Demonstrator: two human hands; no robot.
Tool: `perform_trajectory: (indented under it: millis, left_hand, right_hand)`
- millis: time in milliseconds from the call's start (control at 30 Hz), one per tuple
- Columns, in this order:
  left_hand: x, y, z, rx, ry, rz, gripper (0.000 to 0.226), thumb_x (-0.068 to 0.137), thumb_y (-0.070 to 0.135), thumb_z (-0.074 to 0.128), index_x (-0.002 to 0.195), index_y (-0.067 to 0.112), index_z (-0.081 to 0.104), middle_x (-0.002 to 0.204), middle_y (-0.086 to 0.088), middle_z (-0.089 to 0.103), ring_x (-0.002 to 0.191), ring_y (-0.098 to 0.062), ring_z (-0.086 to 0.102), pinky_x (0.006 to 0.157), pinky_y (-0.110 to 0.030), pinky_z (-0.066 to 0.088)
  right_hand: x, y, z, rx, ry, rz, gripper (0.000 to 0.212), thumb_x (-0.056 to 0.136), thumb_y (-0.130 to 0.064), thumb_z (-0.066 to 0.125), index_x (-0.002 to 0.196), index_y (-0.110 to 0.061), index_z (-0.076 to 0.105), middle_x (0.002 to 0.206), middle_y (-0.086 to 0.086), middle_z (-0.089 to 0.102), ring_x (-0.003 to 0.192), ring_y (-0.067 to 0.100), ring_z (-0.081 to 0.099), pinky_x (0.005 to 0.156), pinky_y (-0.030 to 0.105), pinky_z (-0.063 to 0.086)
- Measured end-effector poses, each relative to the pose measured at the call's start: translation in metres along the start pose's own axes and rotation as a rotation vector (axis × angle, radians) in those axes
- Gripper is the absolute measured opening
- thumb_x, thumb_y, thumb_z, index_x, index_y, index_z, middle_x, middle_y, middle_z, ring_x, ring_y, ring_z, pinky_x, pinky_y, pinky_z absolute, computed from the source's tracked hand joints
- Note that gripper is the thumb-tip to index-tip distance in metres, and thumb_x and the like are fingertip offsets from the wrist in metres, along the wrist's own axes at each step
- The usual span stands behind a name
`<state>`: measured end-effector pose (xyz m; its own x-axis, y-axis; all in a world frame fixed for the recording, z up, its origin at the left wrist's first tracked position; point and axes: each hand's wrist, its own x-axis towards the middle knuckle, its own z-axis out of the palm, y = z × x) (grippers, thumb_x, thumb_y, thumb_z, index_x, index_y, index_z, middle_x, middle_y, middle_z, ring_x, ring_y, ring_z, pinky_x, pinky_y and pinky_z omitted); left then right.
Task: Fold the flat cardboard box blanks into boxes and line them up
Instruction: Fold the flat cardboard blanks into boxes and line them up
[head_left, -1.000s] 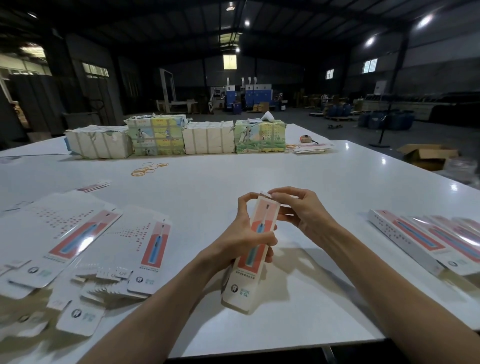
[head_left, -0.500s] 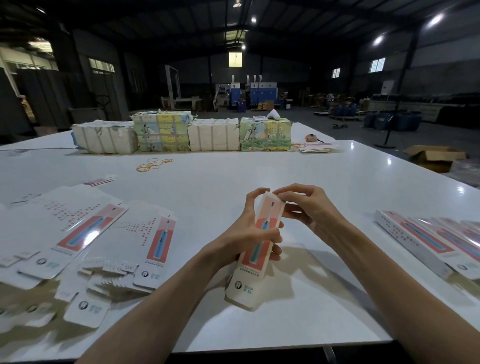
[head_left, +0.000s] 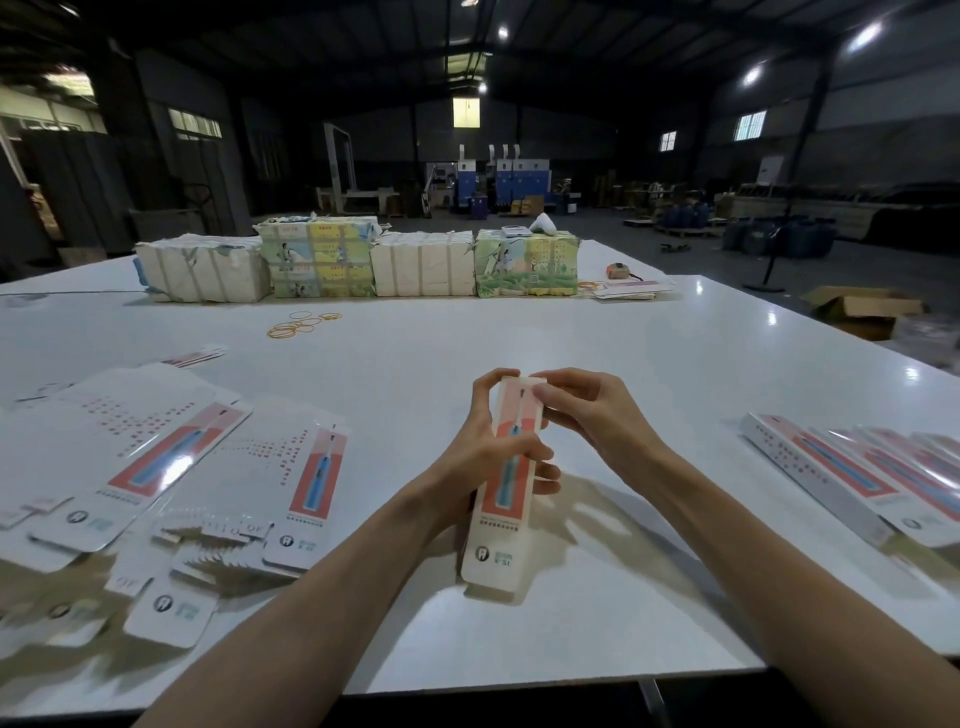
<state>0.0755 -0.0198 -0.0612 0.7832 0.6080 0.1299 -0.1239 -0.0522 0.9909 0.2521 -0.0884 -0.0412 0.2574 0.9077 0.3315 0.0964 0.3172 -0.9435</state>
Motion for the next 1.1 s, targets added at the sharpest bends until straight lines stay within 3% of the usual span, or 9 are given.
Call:
perform_trajectory:
  millis: [133,300,433,533,633,733,900,1000,1100]
  left_hand:
    - [0.0,-0.003,0.001,-0.061,-0.011,-0.045,0.084,0.084,0.005,0.082,0.135,0.054,0.036,0.13,-0.018,0.059,0.093,-0.045,0.077,0.076,-0.046,0.064]
    - [0.001,-0.007,0.001,-0.117,-0.002,-0.04,0.083,0.084,0.008,0.086,0.132,0.057,0.039,0.128,-0.021,0.061,0.096,-0.044,0.077,0.079,-0.047,0.064]
    - [0.003,-0.008,0.001,-0.17,0.096,-0.007,0.08,0.084,0.019,0.088,0.135,0.054,0.036,0.124,-0.022,0.064,0.091,-0.037,0.077,0.079,-0.047,0.065]
    - [0.007,-0.003,0.001,-0.258,0.219,0.046,0.058,0.097,0.021,0.075,0.133,0.046,0.037,0.124,-0.025,0.061,0.087,-0.035,0.075,0.086,-0.051,0.063]
    - [0.008,0.001,0.003,-0.445,0.293,0.084,0.044,0.106,0.023,0.061,0.14,0.036,0.037,0.135,-0.025,0.056,0.1,-0.037,0.071,0.088,-0.053,0.061]
    - [0.006,0.006,0.006,-0.639,0.289,0.098,0.049,0.103,0.029,0.064,0.144,0.032,0.038,0.134,-0.018,0.054,0.096,-0.03,0.072,0.075,-0.048,0.064]
    - [0.003,0.002,0.004,-0.443,0.241,0.036,0.069,0.088,0.059,0.065,0.149,0.048,0.034,0.146,-0.009,0.053,0.124,-0.034,0.064,0.084,-0.045,0.063]
    - [0.004,-0.004,0.0,-0.133,0.272,0.003,0.065,0.093,0.067,0.055,0.149,0.054,0.025,0.131,-0.004,0.07,0.11,-0.027,0.074,0.083,-0.033,0.064]
    - [0.004,-0.009,-0.001,-0.067,0.267,0.002,0.036,0.108,0.05,0.052,0.14,0.034,0.049,0.104,-0.008,0.08,0.093,-0.026,0.079,0.075,-0.033,0.063]
  right_hand:
    - [-0.003,0.001,0.001,-0.205,0.042,-0.156,0.015,0.099,-0.017,0.072,0.109,-0.009,0.081,0.1,0.002,0.081,0.098,0.022,0.078,0.085,0.032,0.064]
    - [-0.003,0.008,0.003,-0.199,0.046,-0.112,0.016,0.1,-0.021,0.07,0.109,-0.013,0.081,0.101,-0.003,0.081,0.098,0.019,0.078,0.081,0.029,0.064]
    - [0.0,0.015,0.007,-0.415,0.105,-0.131,0.032,0.103,-0.029,0.066,0.133,-0.02,0.069,0.122,-0.009,0.073,0.107,0.009,0.073,0.09,0.024,0.06]
    - [-0.002,0.018,0.012,-0.587,0.119,-0.207,0.034,0.105,-0.027,0.063,0.139,-0.023,0.06,0.124,-0.005,0.064,0.105,0.002,0.065,0.087,0.016,0.056]
    - [-0.01,0.016,0.023,-0.674,-0.009,-0.219,0.033,0.105,-0.045,0.059,0.134,-0.029,0.06,0.116,-0.007,0.061,0.099,0.003,0.063,0.079,0.017,0.053]
    - [-0.014,0.01,0.032,-0.846,-0.105,-0.199,0.06,0.097,-0.069,0.053,0.143,-0.029,0.053,0.116,-0.014,0.055,0.103,0.001,0.057,0.081,0.015,0.045]
    - [-0.02,-0.001,0.026,-0.953,-0.101,-0.2,0.061,0.095,-0.056,0.065,0.144,-0.024,0.052,0.117,-0.003,0.06,0.099,0.013,0.061,0.074,0.013,0.044]
    - [-0.027,-0.012,0.003,-0.997,-0.001,-0.175,0.057,0.097,-0.045,0.07,0.147,-0.023,0.054,0.123,0.002,0.064,0.101,0.018,0.065,0.078,0.019,0.054]
    - [-0.041,-0.02,-0.038,-1.168,0.133,-0.076,0.057,0.097,-0.041,0.071,0.147,-0.023,0.054,0.129,0.004,0.064,0.1,0.018,0.066,0.082,0.03,0.06]
